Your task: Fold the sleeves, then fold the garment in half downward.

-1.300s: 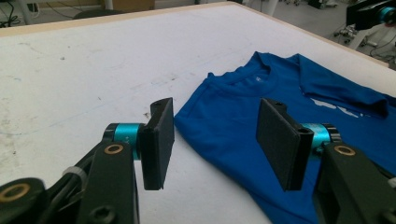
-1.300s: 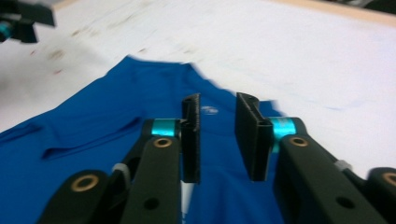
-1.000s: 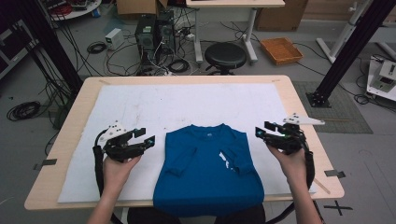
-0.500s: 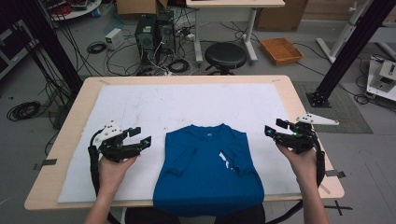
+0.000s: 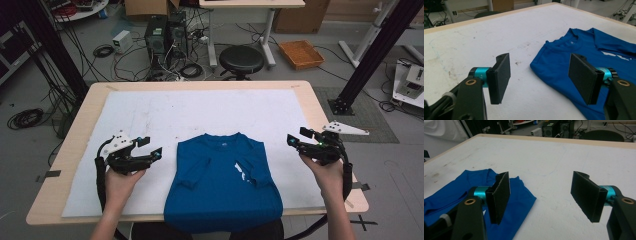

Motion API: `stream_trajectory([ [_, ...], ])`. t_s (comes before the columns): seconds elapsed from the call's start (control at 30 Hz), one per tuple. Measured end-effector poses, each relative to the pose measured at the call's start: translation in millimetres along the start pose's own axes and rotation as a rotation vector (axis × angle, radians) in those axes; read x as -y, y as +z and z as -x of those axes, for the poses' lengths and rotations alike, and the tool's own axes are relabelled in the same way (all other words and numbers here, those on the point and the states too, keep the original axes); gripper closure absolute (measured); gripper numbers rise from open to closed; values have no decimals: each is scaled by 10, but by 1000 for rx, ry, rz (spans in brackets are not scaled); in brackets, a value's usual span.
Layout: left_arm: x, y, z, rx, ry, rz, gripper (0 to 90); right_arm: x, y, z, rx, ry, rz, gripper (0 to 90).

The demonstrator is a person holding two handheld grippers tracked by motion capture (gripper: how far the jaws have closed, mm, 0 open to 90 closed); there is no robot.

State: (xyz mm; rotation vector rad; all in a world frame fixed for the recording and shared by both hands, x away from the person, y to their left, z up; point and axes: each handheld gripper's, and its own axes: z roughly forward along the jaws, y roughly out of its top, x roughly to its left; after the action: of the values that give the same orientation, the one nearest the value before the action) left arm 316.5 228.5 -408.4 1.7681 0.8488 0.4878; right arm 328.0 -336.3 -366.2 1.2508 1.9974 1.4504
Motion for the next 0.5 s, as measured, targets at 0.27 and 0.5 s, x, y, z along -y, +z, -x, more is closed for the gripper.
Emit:
stream_trajectory([
  [0.27, -12, 25, 24, 9, -12, -7, 371, -16, 24, 7, -4, 14, 5, 317],
  [0.5, -65, 189, 29, -5, -30, -52, 407, 11, 128, -8, 7, 25, -1, 378],
])
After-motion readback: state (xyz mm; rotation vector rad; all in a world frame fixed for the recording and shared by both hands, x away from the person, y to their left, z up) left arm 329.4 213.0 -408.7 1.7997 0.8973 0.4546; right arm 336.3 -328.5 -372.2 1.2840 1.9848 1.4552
